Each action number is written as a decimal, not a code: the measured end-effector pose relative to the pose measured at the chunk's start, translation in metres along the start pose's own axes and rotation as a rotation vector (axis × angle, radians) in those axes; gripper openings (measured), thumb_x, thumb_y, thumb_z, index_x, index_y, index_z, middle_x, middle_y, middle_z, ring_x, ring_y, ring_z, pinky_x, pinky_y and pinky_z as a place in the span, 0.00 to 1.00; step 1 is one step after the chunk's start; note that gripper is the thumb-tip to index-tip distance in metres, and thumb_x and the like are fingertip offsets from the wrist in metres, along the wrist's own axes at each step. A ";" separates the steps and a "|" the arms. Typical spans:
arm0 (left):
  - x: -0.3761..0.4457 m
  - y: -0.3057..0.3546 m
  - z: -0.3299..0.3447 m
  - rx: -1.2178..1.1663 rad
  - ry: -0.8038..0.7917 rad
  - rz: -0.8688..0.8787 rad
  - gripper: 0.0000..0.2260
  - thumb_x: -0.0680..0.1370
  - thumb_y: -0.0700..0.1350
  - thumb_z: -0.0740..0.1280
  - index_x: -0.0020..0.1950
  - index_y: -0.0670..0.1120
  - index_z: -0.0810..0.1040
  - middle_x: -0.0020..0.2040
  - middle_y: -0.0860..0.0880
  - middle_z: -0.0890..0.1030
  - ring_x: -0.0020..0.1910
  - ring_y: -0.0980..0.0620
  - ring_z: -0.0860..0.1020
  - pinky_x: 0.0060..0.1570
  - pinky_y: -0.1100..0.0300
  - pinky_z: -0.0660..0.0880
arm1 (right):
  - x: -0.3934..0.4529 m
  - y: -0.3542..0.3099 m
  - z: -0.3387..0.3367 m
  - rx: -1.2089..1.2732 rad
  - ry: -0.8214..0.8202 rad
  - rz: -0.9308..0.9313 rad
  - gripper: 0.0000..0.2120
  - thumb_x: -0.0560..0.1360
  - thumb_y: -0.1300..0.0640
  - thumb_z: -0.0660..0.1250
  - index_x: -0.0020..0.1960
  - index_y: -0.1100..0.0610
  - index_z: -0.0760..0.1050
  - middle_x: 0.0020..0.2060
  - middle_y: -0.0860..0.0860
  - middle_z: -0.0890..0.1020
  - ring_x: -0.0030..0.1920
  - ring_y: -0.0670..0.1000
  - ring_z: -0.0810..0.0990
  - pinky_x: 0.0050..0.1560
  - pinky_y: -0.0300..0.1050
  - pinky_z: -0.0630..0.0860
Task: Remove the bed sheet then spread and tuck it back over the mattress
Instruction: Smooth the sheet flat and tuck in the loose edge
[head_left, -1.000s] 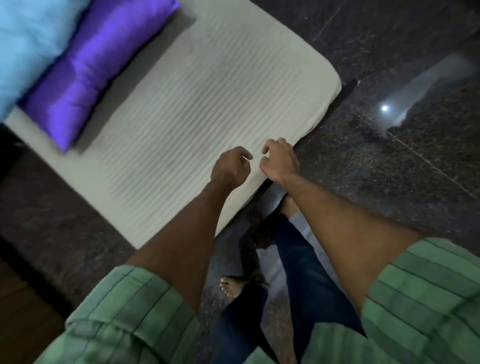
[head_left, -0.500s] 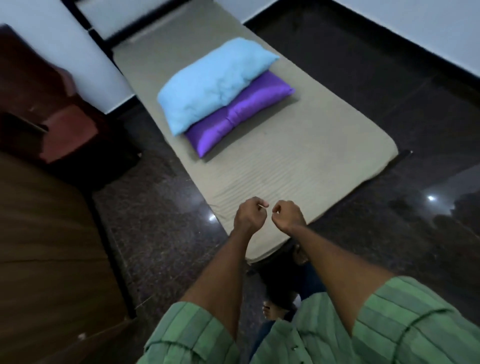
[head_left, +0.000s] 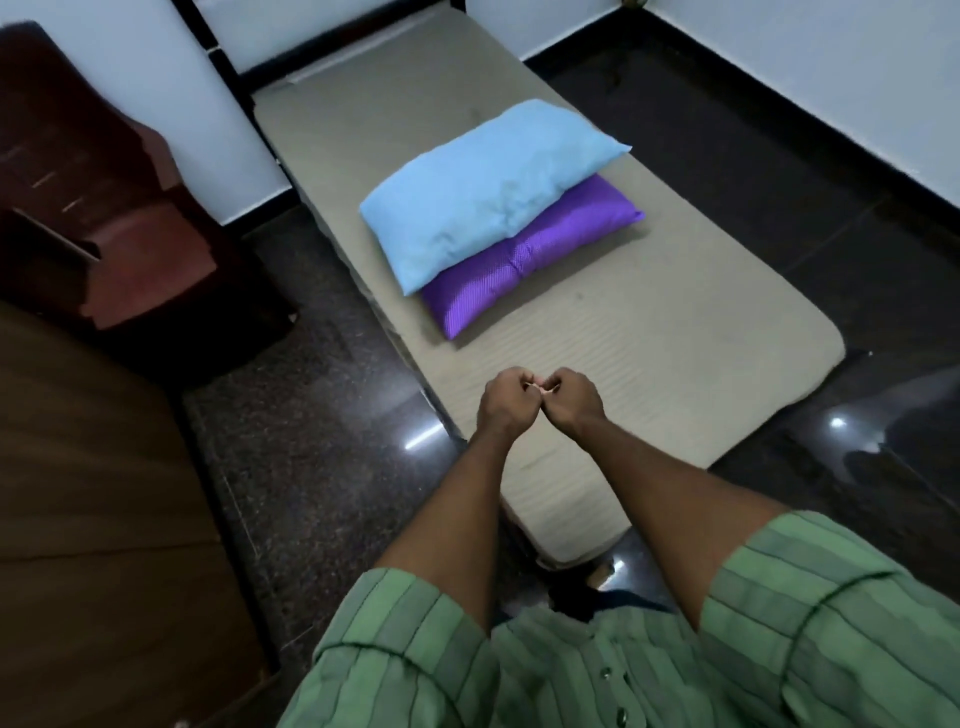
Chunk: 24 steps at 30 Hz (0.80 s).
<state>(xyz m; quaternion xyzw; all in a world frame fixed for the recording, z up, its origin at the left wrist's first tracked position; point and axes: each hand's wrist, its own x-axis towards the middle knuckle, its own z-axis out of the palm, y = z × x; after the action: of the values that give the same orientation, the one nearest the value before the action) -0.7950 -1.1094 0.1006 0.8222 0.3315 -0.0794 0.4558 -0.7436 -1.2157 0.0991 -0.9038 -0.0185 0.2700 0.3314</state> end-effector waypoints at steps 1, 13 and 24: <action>0.009 -0.002 -0.010 0.014 -0.025 0.003 0.08 0.74 0.44 0.66 0.46 0.52 0.84 0.48 0.53 0.86 0.52 0.50 0.83 0.55 0.56 0.79 | 0.003 -0.010 0.005 0.040 0.021 0.023 0.09 0.73 0.53 0.71 0.52 0.55 0.81 0.52 0.54 0.84 0.55 0.57 0.82 0.53 0.47 0.77; 0.161 -0.012 -0.176 0.157 -0.203 0.221 0.08 0.73 0.43 0.67 0.44 0.54 0.85 0.48 0.54 0.87 0.50 0.52 0.84 0.56 0.58 0.80 | 0.052 -0.190 0.092 0.276 0.264 0.196 0.12 0.78 0.56 0.67 0.59 0.58 0.77 0.57 0.57 0.82 0.57 0.59 0.80 0.52 0.46 0.74; 0.253 0.015 -0.275 0.207 -0.266 0.365 0.10 0.76 0.41 0.65 0.47 0.53 0.84 0.52 0.53 0.86 0.52 0.52 0.82 0.59 0.60 0.76 | 0.106 -0.276 0.107 0.339 0.354 0.281 0.24 0.75 0.56 0.68 0.69 0.58 0.70 0.66 0.56 0.77 0.64 0.59 0.77 0.60 0.47 0.73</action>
<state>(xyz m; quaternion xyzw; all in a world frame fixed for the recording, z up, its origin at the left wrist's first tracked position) -0.6386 -0.7749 0.1588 0.8931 0.1046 -0.1367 0.4157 -0.6669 -0.9149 0.1490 -0.8622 0.2107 0.1504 0.4353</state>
